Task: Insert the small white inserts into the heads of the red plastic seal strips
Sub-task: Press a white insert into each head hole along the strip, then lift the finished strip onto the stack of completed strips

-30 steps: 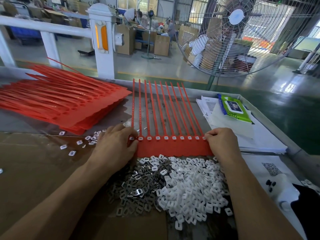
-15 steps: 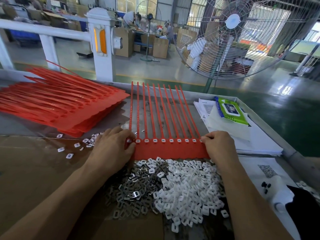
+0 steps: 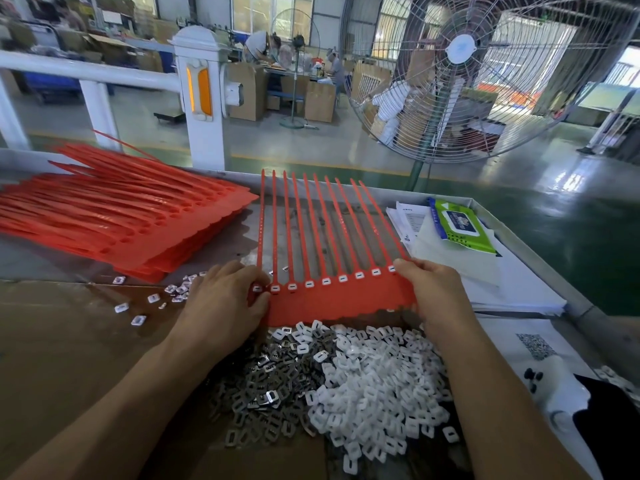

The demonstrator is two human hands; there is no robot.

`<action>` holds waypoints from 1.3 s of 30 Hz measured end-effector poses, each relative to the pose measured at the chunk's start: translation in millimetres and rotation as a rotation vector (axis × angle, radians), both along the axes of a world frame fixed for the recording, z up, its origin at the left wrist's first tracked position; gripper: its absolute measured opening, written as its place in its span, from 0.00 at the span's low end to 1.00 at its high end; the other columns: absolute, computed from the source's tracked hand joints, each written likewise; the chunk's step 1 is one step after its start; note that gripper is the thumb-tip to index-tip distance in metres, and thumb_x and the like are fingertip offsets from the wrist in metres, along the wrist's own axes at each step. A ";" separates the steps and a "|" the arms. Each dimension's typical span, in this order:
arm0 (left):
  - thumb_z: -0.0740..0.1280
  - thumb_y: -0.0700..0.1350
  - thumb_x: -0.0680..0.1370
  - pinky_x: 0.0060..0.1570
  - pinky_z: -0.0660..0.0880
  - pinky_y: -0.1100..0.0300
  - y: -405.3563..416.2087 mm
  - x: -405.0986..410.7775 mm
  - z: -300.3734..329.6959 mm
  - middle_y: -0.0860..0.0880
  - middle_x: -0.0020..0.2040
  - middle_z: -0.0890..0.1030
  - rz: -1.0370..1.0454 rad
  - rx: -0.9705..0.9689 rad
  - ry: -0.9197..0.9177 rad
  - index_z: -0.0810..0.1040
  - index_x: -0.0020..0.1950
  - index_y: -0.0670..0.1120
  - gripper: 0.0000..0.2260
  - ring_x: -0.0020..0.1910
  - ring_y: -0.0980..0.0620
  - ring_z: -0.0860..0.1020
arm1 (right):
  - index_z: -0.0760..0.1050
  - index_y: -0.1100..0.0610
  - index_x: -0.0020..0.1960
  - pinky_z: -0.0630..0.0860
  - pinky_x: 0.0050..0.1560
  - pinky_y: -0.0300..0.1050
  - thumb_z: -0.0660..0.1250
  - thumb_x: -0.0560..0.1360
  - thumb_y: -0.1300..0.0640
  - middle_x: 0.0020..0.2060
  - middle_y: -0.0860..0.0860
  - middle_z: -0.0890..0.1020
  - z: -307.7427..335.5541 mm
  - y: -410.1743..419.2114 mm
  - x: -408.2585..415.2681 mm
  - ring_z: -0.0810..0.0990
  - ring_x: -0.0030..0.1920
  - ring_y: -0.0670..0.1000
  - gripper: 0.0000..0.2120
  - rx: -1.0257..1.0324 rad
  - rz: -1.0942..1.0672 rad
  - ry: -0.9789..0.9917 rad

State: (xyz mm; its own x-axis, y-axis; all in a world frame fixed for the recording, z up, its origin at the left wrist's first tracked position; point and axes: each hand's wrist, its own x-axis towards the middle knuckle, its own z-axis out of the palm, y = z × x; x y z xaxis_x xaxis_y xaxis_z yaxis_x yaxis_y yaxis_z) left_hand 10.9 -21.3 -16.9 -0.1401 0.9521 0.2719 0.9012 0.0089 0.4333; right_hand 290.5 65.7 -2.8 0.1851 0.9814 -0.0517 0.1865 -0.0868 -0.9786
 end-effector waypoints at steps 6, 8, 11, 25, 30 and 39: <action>0.68 0.53 0.79 0.64 0.67 0.48 0.5 -0.3 -0.7 0.54 0.56 0.77 0.003 0.001 0.002 0.79 0.59 0.57 0.10 0.61 0.49 0.73 | 0.82 0.61 0.51 0.78 0.27 0.42 0.76 0.75 0.55 0.37 0.55 0.87 -7.0 4.3 8.2 0.86 0.34 0.53 0.10 -0.094 0.080 0.056; 0.67 0.53 0.78 0.64 0.67 0.49 0.4 -0.4 -1.4 0.54 0.56 0.77 0.005 0.007 0.006 0.79 0.59 0.57 0.10 0.61 0.49 0.73 | 0.83 0.61 0.50 0.76 0.25 0.41 0.75 0.77 0.54 0.33 0.53 0.86 -8.2 4.5 8.5 0.84 0.28 0.50 0.10 -0.075 0.076 -0.004; 0.67 0.54 0.79 0.64 0.66 0.50 0.5 -0.4 -2.6 0.55 0.57 0.77 0.003 0.011 -0.007 0.78 0.60 0.58 0.10 0.61 0.50 0.73 | 0.82 0.56 0.48 0.75 0.24 0.40 0.70 0.81 0.51 0.30 0.49 0.85 -6.0 3.0 3.9 0.81 0.24 0.48 0.09 0.007 0.060 -0.138; 0.68 0.55 0.78 0.68 0.66 0.47 2.1 0.2 -3.8 0.51 0.67 0.77 0.029 -0.027 0.021 0.71 0.73 0.54 0.23 0.67 0.45 0.72 | 0.78 0.50 0.46 0.83 0.39 0.49 0.63 0.84 0.45 0.41 0.43 0.84 2.4 1.8 2.7 0.84 0.42 0.46 0.13 0.184 -0.184 -0.096; 0.66 0.55 0.79 0.67 0.67 0.47 1.8 0.0 -4.2 0.51 0.67 0.77 0.017 -0.029 0.028 0.74 0.71 0.56 0.20 0.66 0.46 0.72 | 0.77 0.51 0.48 0.77 0.35 0.41 0.61 0.85 0.45 0.43 0.43 0.83 2.2 4.6 12.5 0.83 0.44 0.45 0.13 0.279 -0.375 -0.071; 0.66 0.56 0.79 0.66 0.68 0.46 0.7 -1.4 -5.6 0.53 0.64 0.78 0.005 -0.016 0.042 0.76 0.68 0.57 0.17 0.65 0.47 0.73 | 0.77 0.61 0.63 0.75 0.38 0.33 0.62 0.85 0.53 0.52 0.56 0.81 2.1 9.8 23.5 0.80 0.47 0.55 0.13 0.289 -0.706 0.271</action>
